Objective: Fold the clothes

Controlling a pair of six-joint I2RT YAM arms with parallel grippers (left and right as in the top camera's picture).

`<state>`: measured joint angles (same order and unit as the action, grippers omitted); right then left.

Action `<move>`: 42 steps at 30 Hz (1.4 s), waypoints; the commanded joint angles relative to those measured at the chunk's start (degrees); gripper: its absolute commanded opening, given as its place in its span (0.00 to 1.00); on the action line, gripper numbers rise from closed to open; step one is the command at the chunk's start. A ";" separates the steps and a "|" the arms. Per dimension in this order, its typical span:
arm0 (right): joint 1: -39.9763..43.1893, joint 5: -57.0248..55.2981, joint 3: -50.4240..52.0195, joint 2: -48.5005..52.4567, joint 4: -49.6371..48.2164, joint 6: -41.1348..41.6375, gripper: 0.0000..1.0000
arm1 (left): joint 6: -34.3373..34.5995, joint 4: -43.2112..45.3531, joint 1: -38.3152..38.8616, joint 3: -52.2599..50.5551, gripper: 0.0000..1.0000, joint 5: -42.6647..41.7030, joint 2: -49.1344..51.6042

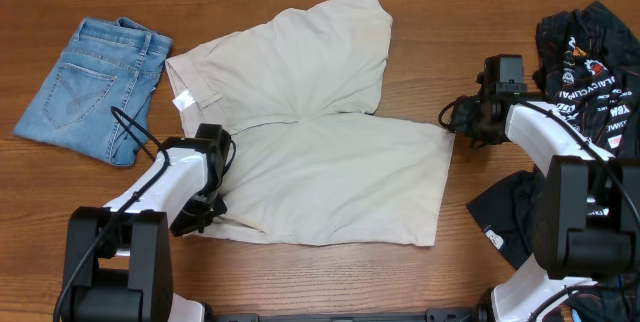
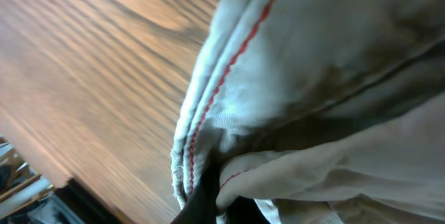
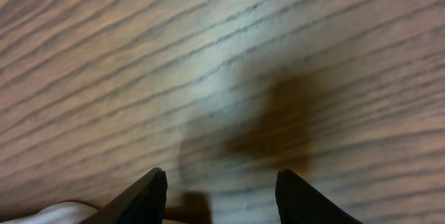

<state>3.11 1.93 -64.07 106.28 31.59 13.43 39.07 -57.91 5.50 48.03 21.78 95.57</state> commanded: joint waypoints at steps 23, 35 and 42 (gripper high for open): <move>-9.75 16.92 -4.37 6.54 -22.01 -7.72 0.63 | -0.48 -6.12 -9.16 17.09 1.00 -10.32 -4.13; -13.75 25.20 -4.37 13.60 -32.68 -7.72 0.54 | -1.40 -6.60 -5.92 19.89 1.00 -14.32 -4.61; -14.25 25.16 -4.39 13.55 -33.42 -7.72 0.04 | -1.84 -6.69 -5.79 19.89 1.00 -14.29 -4.61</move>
<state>-10.98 26.59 -67.61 119.59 -1.50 5.85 38.79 -64.58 -0.71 67.33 8.08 91.50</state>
